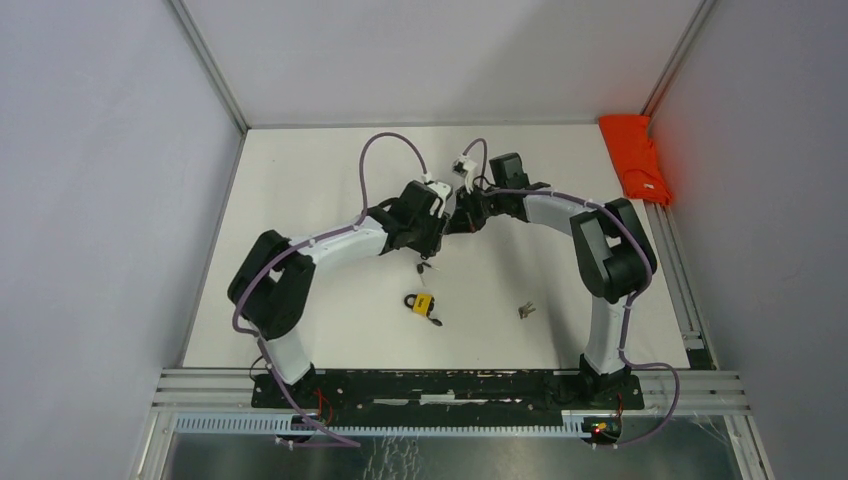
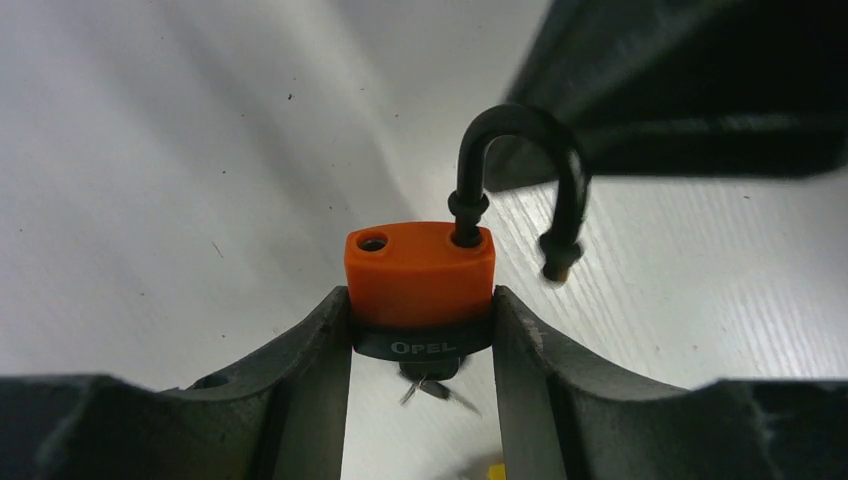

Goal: Unlock with the key

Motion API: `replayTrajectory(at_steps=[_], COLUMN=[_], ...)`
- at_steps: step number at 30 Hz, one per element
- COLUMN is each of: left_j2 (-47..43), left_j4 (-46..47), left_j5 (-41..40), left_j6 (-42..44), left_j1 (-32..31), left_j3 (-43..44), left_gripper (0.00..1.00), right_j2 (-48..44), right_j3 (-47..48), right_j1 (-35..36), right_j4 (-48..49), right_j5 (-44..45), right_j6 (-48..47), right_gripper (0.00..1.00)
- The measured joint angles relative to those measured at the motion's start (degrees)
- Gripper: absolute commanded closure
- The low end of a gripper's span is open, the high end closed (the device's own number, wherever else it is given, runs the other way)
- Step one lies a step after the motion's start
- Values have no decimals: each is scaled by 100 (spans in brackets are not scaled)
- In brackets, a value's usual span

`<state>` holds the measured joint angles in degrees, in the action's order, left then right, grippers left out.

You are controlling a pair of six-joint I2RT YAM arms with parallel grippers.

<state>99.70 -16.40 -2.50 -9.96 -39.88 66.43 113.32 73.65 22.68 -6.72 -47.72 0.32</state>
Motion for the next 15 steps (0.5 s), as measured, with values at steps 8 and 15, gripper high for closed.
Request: replayTrajectory(at_steps=[8, 15], left_j2=[490, 1121], left_j4=[251, 302], left_j5=[-129, -393], left_j6=[39, 129], left_j1=[20, 31], left_j3=[98, 549], left_gripper=[98, 98], right_j2=[0, -2], right_j3=[-234, -509], right_j1=[92, -44], right_j4=[146, 337], right_j5=[-269, -92], right_j6=[184, 280], right_gripper=[100, 100])
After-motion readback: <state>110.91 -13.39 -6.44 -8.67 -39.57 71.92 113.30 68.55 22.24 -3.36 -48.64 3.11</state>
